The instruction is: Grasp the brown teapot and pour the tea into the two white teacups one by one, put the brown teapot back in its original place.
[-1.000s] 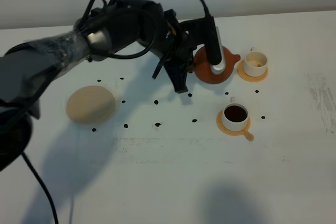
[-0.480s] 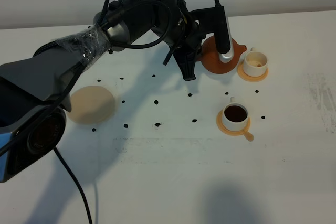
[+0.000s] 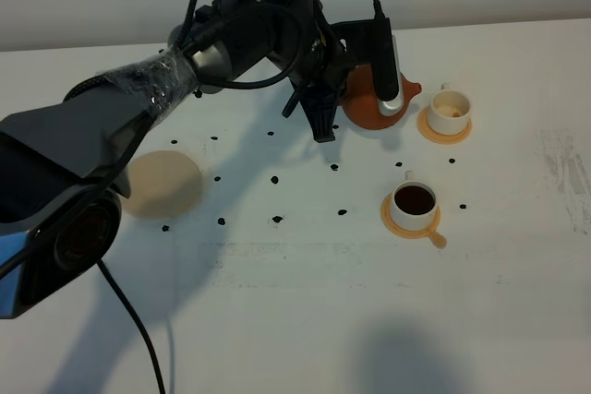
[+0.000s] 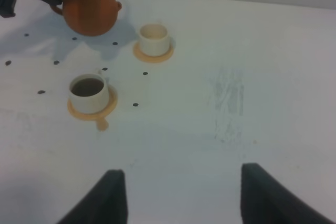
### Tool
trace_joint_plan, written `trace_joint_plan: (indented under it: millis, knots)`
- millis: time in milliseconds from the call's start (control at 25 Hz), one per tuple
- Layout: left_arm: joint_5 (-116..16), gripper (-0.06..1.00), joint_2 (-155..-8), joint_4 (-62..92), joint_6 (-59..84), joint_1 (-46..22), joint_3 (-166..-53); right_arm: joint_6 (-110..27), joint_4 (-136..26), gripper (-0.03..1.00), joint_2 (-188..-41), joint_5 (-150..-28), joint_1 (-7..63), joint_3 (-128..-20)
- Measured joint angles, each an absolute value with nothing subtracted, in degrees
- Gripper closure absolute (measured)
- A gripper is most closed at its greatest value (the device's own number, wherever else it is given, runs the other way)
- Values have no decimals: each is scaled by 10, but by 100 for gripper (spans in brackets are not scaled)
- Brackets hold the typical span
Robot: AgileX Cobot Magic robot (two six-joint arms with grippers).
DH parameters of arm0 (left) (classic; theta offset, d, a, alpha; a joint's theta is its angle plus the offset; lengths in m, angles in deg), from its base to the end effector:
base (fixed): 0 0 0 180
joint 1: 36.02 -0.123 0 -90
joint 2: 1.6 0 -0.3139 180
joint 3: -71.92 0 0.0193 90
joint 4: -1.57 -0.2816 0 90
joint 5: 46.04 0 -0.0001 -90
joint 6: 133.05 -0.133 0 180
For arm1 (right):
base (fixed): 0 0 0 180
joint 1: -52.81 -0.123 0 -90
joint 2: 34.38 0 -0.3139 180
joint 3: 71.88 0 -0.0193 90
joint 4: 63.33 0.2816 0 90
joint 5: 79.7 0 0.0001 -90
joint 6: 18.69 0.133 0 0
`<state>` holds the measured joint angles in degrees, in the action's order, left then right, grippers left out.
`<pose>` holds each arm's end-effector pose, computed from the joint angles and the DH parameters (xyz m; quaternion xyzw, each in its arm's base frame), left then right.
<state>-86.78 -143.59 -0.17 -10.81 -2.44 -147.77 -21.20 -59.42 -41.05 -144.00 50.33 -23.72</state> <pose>0.5067 -0.3332 0.1689 0.6838 0.6571 0.0791 0.3072 0.0229 0.0092 0.2728 -0.0403 0.8608 0.0339 0.5063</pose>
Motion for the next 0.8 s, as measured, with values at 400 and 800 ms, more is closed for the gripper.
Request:
trace_joint_plan:
  millis: [400, 800]
  knots:
    - [-824, 83, -1438, -51, -105, 2, -1478, -212, -594, 50, -411, -1440, 503, -237]
    - [-823, 83, -1443, -86, -78, 15, -1478, -212, -594, 50, -411, -1440, 503, -237]
